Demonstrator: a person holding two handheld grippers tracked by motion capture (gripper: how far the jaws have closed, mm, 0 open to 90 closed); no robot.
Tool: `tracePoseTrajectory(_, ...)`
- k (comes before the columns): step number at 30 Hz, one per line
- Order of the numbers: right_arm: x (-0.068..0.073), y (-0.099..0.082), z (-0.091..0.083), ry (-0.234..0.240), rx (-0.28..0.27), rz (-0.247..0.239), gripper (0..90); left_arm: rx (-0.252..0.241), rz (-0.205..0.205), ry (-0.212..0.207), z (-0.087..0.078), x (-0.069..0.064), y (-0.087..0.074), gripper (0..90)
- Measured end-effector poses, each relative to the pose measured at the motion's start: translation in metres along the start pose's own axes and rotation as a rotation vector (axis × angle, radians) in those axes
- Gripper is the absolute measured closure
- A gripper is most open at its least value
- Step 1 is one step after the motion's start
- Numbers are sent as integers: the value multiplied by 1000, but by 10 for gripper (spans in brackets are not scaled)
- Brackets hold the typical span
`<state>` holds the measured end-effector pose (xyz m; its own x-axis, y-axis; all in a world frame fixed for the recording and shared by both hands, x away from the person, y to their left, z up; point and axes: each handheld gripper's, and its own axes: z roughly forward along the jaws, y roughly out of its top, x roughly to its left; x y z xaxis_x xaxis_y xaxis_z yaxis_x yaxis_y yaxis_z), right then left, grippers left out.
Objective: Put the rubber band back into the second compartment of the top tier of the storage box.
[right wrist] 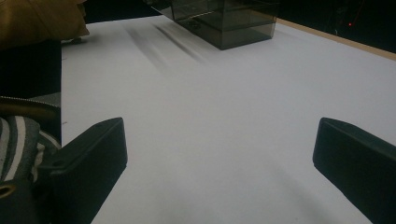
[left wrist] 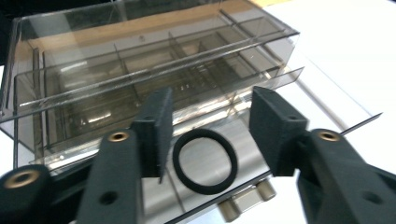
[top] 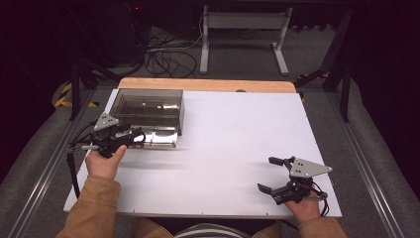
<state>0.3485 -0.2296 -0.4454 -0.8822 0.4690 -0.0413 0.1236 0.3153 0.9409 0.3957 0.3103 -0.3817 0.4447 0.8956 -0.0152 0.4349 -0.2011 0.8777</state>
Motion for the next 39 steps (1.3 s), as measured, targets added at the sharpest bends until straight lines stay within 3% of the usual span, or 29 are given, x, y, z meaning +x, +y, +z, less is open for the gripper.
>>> tracePoseTrajectory(7, 0, 0, 0, -1, 0, 0, 36, -28, 7, -35, -8, -9, 7, 379)
tracePoseTrajectory(24, 0, 0, -1, 0, -2, 0, 35, -64, 39, -61, -21, -23, 15, 338)
tracePoseTrajectory(39, 1, 0, -2, 4, -6, -2, 36, -143, 107, -194, -32, -56, 18, 220)
